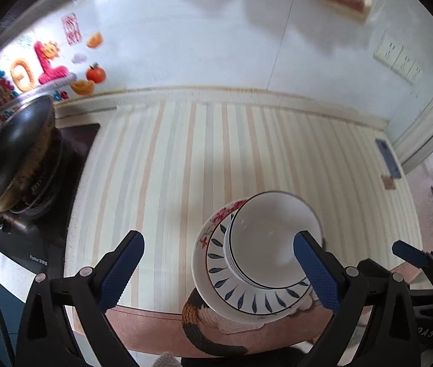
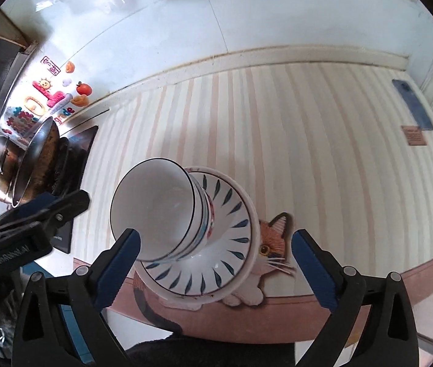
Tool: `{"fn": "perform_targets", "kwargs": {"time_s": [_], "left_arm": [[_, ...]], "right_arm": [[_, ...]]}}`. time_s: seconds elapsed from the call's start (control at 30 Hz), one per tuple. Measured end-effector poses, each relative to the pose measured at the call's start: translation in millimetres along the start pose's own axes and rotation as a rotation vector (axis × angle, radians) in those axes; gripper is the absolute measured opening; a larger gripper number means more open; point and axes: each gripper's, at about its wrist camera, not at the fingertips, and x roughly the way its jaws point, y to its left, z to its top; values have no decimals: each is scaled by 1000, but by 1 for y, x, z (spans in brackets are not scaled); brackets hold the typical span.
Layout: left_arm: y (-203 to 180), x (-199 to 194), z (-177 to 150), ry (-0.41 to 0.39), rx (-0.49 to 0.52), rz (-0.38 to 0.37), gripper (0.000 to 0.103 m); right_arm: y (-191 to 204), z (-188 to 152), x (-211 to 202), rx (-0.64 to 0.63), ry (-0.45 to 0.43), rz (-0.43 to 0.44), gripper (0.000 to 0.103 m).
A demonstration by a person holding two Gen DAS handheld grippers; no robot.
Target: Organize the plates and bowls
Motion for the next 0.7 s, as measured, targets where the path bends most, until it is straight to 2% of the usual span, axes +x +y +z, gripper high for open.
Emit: {"fn": "perform_targets", "kwargs": {"time_s": [0.17,0.4,0.7], "left_arm": [[1,-34,-14,-80,-16,27,100],[3,-77,-48,-114,-33,46,101],[2,-152,-98,-204,-40,80,101]], "right_arm": [[14,-13,-36,-39,-72,-32,101],[30,-38,-91,-78,-181,-45,101],[47,-91,-155,-112,-236,-33,102]]}}
